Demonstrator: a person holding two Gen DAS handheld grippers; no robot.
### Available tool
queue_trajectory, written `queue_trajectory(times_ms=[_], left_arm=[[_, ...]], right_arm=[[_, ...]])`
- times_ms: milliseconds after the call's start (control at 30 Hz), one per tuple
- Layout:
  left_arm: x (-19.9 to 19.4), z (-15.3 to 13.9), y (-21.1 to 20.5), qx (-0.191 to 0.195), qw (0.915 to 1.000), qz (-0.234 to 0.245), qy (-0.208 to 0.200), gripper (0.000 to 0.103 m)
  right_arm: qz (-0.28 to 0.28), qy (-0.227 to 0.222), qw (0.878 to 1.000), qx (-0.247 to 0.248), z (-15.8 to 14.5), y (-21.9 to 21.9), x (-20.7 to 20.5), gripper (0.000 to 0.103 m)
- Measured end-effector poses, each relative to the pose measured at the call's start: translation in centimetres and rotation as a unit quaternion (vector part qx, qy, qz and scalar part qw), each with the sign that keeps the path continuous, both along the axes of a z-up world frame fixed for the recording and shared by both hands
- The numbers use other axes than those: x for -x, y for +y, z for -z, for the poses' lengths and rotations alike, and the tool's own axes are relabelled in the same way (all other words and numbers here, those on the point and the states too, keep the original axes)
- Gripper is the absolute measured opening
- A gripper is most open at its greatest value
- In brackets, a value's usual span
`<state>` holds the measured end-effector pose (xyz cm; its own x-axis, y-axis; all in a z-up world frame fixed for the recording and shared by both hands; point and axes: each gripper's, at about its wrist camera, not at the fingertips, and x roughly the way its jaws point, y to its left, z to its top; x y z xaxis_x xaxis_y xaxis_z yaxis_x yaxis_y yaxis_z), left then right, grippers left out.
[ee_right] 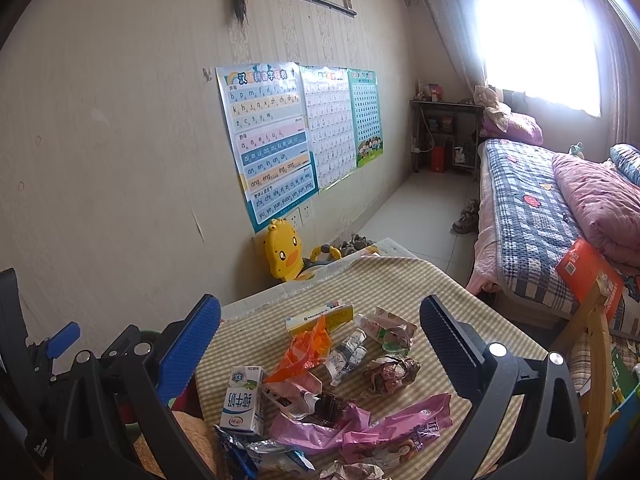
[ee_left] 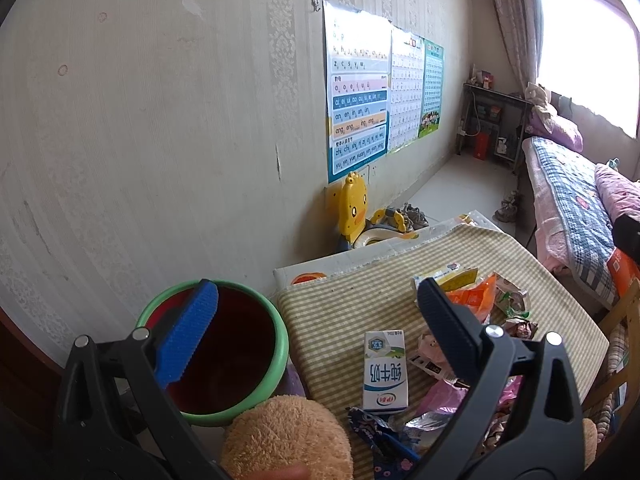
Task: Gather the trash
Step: 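Grasp the white milk carton with the left tool while the right tool grasps the orange bag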
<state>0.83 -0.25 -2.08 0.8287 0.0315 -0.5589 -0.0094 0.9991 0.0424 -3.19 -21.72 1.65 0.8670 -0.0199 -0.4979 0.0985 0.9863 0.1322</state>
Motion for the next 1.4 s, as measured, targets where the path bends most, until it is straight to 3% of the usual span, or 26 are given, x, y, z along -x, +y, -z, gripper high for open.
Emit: queue_trajectory(times_ms=[233, 400, 700, 833, 1000, 1167, 1333, 1400], left_arm=[[-2.0, 4.8, -0.7, 0.001, 0.9964, 0.024, 0.081, 0.098], [-4.1, 9.8, -2.5, 0.017, 0.9847, 0.054, 0.165, 0.095], [-7.6, 15.8, -6.1, -0.018, 0.9638, 0.085, 0.252, 0.072], [-8.3, 17.6, -6.0, -0.001, 0.9546, 0.091, 0.284, 0.05], [-7.5, 16.9, -4.8, 0.021, 0.9584, 0.091, 0.27, 0.049], [-5.8, 14.2, -3.1, 0.027, 0.9687, 0.088, 0.231, 0.049], [-4.8, 11.2, -1.1, 0.032, 0.9786, 0.075, 0.189, 0.049], [-4.6, 10.2, -0.6, 0.029, 0.9818, 0.073, 0.173, 0.049]], right_arm=[[0.022, 0.03, 0.999, -0.001, 2.4, -2.0, -0.9, 0.096], [0.032, 0.059, 0.998, -0.009, 4.8, -3.4, -1.8, 0.096], [0.018, 0.098, 0.994, -0.036, 8.3, -4.8, -3.2, 0.096], [-0.009, 0.114, 0.992, -0.061, 9.6, -4.7, -4.0, 0.096], [-0.037, 0.136, 0.983, -0.115, 10.8, -4.3, -5.8, 0.094], [-0.053, 0.159, 0.978, -0.125, 12.1, -3.3, -8.9, 0.091], [-0.053, 0.195, 0.971, -0.129, 14.1, -2.2, -12.4, 0.071], [-0.053, 0.212, 0.967, -0.131, 15.0, -1.8, -13.4, 0.048]])
